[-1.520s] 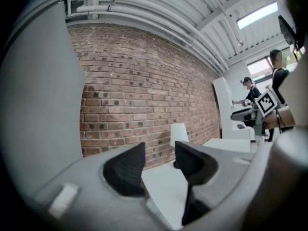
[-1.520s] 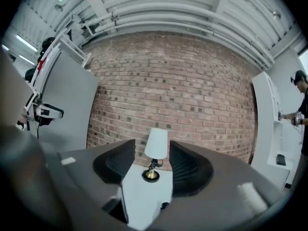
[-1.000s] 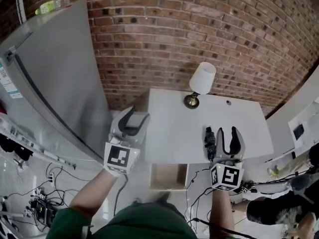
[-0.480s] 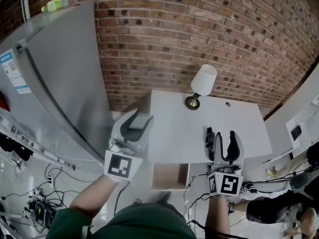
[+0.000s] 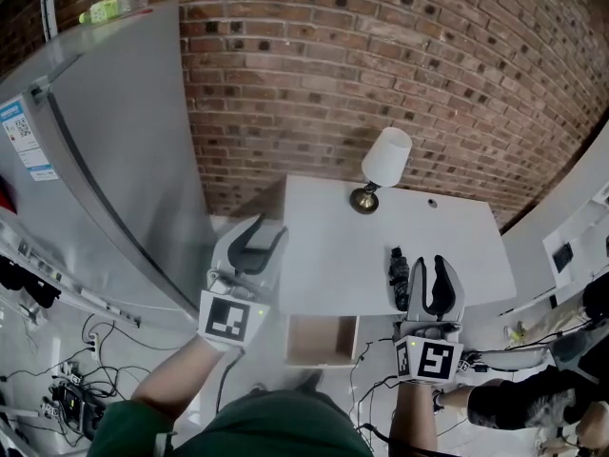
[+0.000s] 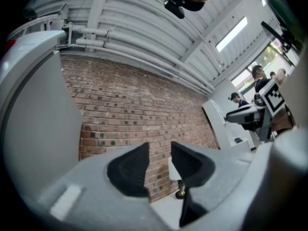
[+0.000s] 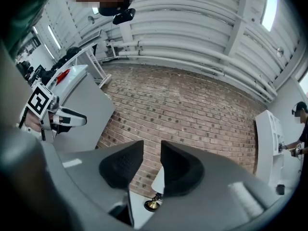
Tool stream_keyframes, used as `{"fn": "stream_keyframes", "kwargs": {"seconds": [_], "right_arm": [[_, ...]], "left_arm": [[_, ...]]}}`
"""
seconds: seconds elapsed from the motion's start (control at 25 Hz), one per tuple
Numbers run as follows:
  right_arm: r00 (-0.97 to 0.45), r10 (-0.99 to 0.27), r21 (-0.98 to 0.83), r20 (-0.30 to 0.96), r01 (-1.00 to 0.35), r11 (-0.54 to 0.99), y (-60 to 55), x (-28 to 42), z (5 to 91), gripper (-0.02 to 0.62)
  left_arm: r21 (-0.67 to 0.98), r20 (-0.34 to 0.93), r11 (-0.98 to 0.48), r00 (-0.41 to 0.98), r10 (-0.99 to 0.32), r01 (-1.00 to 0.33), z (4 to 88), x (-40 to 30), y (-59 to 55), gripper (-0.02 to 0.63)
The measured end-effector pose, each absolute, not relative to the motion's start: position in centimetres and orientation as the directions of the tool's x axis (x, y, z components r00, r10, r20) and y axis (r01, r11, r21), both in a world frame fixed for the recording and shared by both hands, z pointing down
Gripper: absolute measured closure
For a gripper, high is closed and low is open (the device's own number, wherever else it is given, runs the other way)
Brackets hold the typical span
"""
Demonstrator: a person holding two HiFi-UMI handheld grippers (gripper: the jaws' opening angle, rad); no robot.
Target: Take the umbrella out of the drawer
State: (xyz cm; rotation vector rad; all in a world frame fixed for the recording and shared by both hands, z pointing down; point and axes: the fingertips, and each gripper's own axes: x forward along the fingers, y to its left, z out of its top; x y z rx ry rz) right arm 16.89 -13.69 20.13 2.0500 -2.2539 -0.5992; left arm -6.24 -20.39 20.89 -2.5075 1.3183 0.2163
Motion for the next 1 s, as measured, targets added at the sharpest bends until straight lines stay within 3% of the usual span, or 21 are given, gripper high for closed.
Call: {"fn": "stream_keyframes", "kwargs": {"seconds": [1.0], "right_arm": [[-0.151,-0.956,0.284,-0.252,-0.956,0.076,-14.3,19.0,20.1,0.483]], "left_arm": [[-0.191,-0.252,-0.548,0.580,-0.775,-0.815,21.4,-3.5,-20.7,0.468]]}}
